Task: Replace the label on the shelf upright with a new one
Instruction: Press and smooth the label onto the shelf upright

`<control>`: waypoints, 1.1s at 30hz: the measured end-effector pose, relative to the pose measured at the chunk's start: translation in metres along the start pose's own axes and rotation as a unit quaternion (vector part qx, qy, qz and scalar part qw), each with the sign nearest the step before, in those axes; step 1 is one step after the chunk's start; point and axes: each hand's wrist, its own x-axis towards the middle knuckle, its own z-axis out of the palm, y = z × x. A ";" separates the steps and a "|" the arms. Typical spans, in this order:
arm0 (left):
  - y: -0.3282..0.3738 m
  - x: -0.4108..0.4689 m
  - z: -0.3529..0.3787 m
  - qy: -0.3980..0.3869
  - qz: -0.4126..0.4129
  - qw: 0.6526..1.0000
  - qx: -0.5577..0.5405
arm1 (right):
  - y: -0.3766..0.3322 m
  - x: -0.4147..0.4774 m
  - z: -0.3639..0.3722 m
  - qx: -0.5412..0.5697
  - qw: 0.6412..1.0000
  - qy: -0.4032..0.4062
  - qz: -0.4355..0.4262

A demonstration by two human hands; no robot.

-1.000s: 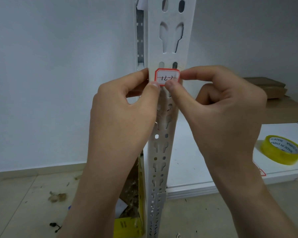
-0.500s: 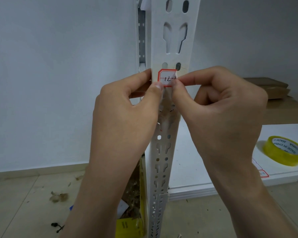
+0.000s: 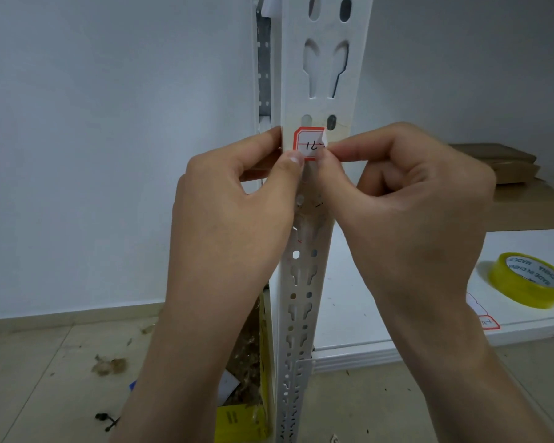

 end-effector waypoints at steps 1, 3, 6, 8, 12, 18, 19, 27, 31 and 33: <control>0.000 0.000 0.000 0.000 0.000 1.000 0.001 | 0.000 0.000 0.000 0.002 1.000 0.000 -0.001; -0.001 0.000 0.000 0.000 0.005 1.000 0.003 | -0.001 0.000 0.000 0.005 1.000 0.000 -0.005; -0.002 0.000 0.000 0.000 0.008 1.000 0.000 | -0.002 0.000 0.001 0.008 1.000 0.003 -0.007; -0.002 0.000 0.000 0.000 0.009 1.000 0.000 | -0.002 -0.001 0.002 0.009 1.000 0.007 -0.010; -0.003 0.001 0.001 0.000 0.007 1.000 0.005 | -0.003 -0.001 0.003 0.010 1.000 0.009 -0.013; -0.002 0.001 0.001 -0.002 0.009 1.000 0.000 | -0.004 -0.002 0.003 0.016 1.000 0.008 -0.012; -0.002 0.000 0.001 -0.001 0.010 1.000 0.001 | -0.004 -0.002 0.003 0.017 1.000 0.008 -0.011; -0.003 0.000 0.001 -0.002 0.015 1.000 -0.013 | -0.005 -0.002 0.004 0.018 1.000 0.010 -0.017; -0.003 0.000 0.001 -0.003 0.021 1.000 -0.021 | -0.005 -0.003 0.004 0.022 1.000 0.008 -0.010; -0.003 0.000 0.001 -0.005 0.024 0.999 -0.023 | -0.006 -0.004 0.005 0.021 1.000 0.007 -0.008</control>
